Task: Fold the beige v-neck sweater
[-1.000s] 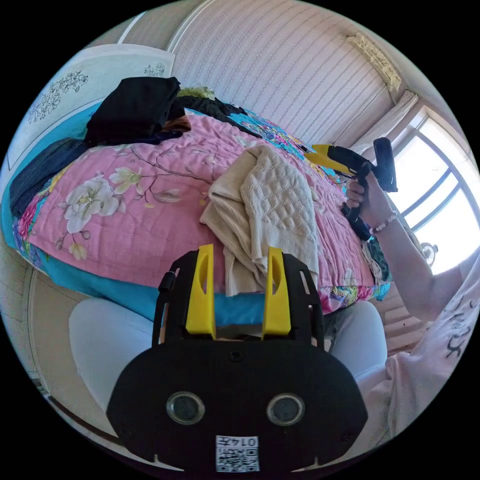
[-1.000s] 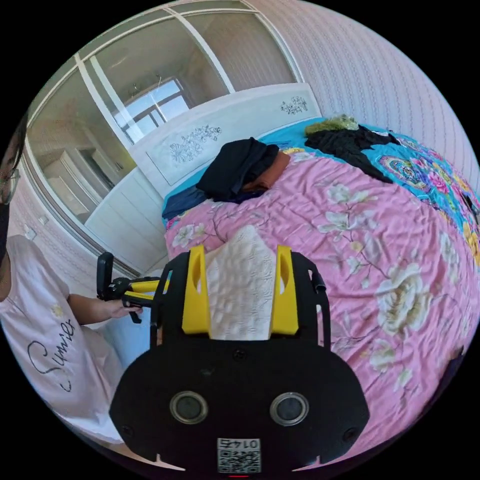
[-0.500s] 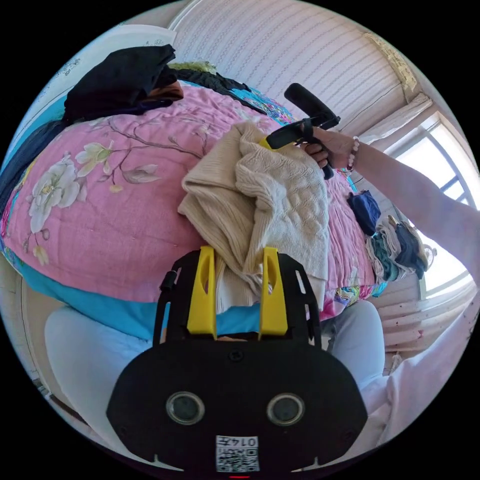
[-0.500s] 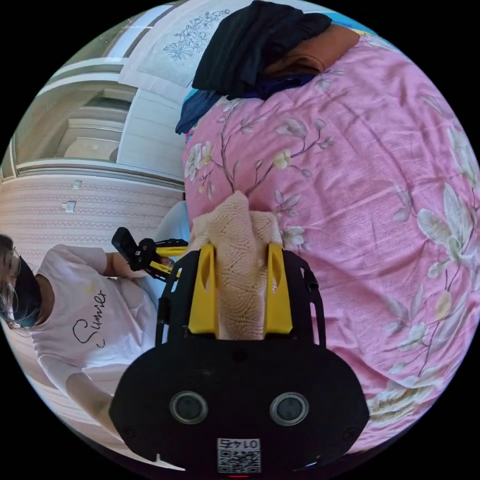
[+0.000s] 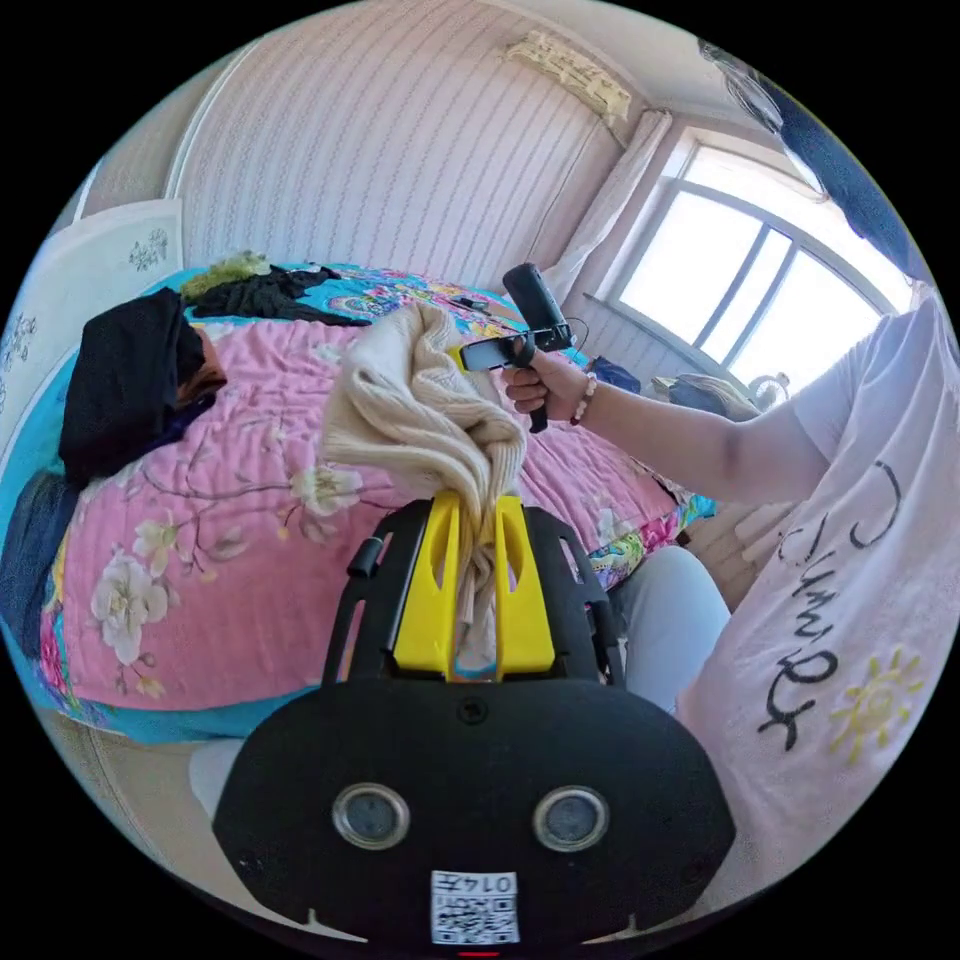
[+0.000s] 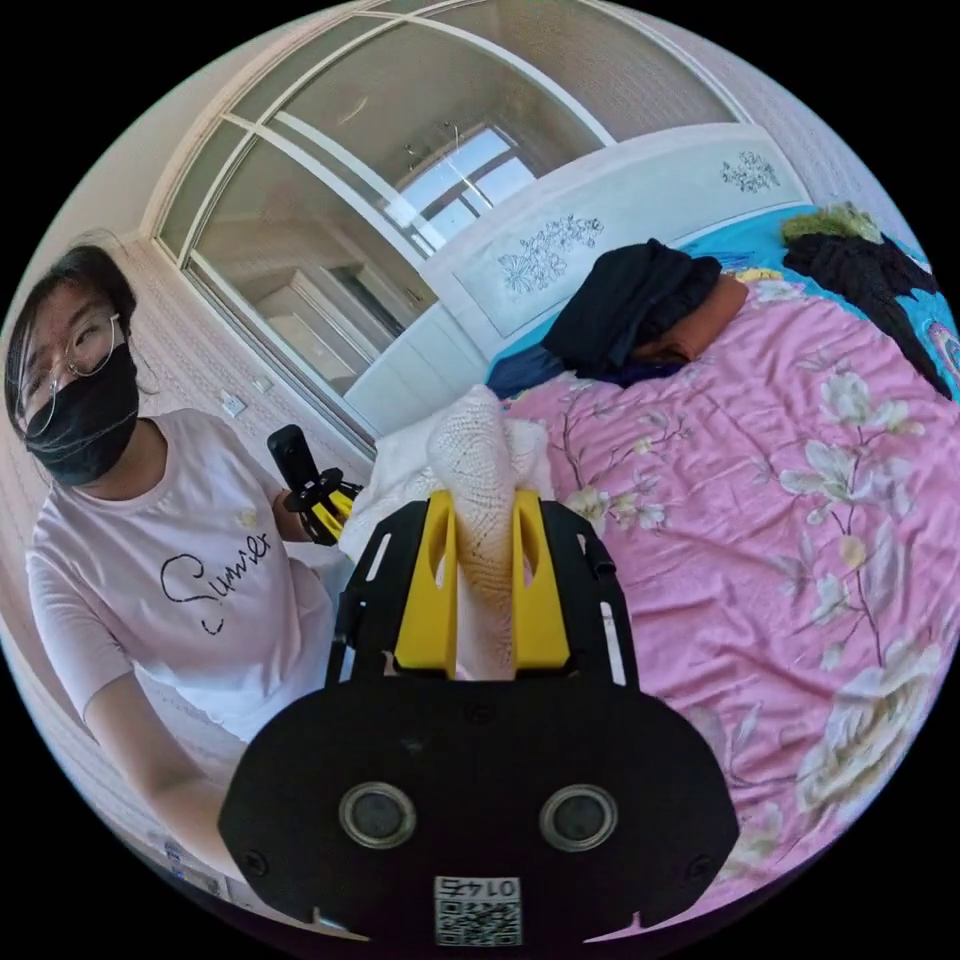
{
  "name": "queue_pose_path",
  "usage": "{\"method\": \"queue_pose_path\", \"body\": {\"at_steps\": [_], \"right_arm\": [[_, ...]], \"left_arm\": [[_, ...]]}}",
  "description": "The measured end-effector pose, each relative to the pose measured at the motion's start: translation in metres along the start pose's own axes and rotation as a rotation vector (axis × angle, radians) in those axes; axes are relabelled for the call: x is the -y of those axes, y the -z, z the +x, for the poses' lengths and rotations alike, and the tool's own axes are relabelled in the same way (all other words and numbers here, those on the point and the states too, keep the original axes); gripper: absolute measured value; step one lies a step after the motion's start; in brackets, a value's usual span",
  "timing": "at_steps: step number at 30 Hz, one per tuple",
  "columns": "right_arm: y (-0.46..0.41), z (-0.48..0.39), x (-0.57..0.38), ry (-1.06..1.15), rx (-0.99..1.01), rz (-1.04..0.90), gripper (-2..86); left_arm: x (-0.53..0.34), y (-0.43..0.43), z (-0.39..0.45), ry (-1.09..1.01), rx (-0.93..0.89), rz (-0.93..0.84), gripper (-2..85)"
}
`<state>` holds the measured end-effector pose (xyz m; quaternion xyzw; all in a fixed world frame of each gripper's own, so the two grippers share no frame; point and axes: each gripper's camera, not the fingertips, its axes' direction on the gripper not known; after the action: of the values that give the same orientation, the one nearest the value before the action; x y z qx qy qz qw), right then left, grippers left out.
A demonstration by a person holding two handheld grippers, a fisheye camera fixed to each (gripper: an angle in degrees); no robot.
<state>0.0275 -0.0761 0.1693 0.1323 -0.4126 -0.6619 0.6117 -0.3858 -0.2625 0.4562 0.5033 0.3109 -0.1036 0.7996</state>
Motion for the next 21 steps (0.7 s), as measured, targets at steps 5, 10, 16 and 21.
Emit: {"method": "queue_pose_path", "body": {"at_steps": [5, 10, 16, 21], "right_arm": [[0.086, 0.012, -0.035, -0.155, -0.315, 0.009, 7.7], [0.246, 0.001, -0.059, -0.418, -0.753, -0.120, 7.6], [0.402, 0.064, -0.088, -1.036, -1.256, -0.052, 14.2], [0.334, 0.140, -0.149, -1.060, -1.117, -0.097, 14.0]], "left_arm": [[0.069, -0.058, 0.021, -0.048, -0.195, -0.029, 5.5], [0.183, -0.174, 0.095, -0.118, -0.584, -0.016, 5.6], [0.293, -0.336, 0.134, 0.212, -0.502, -0.182, 6.6], [0.282, -0.353, 0.137, 0.030, -0.367, -0.283, 5.1]]}}
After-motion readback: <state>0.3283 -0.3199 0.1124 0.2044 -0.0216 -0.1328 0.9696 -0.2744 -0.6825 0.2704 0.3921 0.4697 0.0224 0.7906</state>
